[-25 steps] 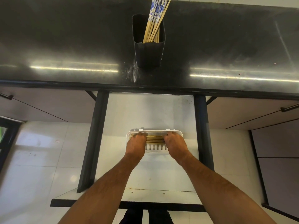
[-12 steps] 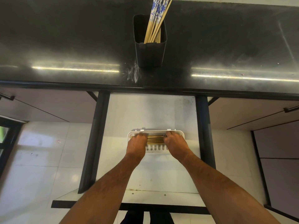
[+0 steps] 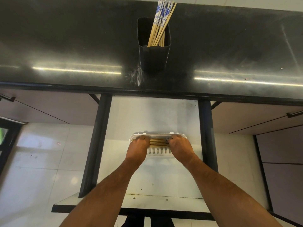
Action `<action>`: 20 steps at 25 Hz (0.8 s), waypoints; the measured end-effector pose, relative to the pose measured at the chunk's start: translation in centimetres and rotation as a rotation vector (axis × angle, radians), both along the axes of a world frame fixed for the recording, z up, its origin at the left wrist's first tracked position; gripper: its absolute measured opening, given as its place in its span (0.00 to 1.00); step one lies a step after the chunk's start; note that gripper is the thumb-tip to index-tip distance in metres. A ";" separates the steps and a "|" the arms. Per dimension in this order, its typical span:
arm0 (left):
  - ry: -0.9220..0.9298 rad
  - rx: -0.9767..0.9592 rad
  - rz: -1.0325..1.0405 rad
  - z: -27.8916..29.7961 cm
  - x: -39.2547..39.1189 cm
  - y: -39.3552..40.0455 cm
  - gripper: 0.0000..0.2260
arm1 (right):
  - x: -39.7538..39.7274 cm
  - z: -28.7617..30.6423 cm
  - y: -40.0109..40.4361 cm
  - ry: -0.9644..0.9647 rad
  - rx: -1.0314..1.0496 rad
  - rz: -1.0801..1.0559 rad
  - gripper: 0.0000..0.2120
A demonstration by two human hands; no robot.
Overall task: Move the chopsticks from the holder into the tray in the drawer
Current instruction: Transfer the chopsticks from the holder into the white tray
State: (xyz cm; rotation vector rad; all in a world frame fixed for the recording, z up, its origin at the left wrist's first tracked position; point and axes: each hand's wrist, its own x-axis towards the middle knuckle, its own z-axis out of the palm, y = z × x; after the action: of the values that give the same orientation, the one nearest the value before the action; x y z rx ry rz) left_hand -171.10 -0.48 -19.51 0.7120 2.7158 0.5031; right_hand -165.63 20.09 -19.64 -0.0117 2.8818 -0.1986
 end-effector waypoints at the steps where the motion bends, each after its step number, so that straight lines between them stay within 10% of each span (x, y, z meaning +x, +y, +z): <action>1: 0.083 0.070 0.000 0.1 0.1 -0.4 0.07 | 0.2 0.3 0.1 0.075 -0.053 -0.040 0.08; 6: 0.073 0.410 0.575 0.8 -0.1 -1.9 0.21 | 1.0 1.5 0.7 0.497 -0.386 -0.567 0.13; 10: -0.329 0.327 1.146 -0.4 -2.0 -2.2 0.19 | 0.3 0.9 1.5 0.309 -0.643 -1.144 0.26; 20: -0.419 0.421 1.176 -1.0 -1.9 -1.2 0.18 | 0.1 0.3 0.5 0.217 -0.709 -1.262 0.26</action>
State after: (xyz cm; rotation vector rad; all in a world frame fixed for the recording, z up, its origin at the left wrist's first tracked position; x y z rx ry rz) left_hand -173.04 -1.71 -20.50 -0.9331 2.3444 1.2880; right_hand -165.52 20.62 -19.34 1.6814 2.3575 -1.4334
